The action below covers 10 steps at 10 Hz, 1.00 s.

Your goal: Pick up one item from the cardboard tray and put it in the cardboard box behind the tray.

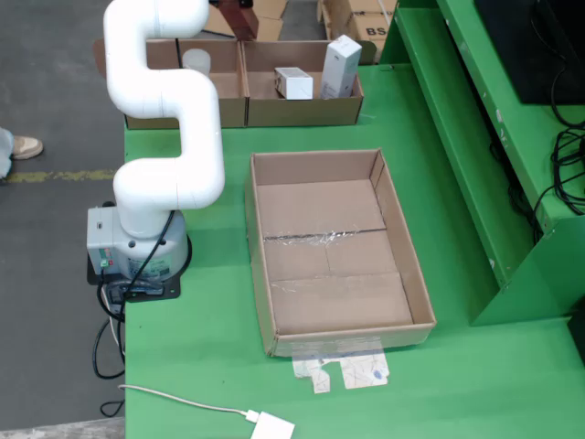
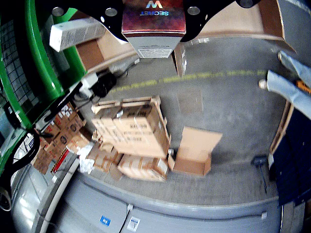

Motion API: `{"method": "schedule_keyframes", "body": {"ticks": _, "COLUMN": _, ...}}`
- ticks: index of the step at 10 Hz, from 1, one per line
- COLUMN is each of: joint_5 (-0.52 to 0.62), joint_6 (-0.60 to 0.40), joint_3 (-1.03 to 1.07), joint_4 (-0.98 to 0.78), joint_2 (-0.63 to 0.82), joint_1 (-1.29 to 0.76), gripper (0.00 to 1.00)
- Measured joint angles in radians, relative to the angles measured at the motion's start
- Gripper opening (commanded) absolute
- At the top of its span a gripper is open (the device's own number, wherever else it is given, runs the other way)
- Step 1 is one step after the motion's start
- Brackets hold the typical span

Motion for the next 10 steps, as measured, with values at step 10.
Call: {"method": "schedule_keyframes", "body": {"ticks": 10, "joint_5": 0.218, "joint_6": 0.192, "joint_3": -0.003, "joint_4": -0.092, "joint_2": 0.144, "joint_1": -0.032, "gripper": 0.00}}
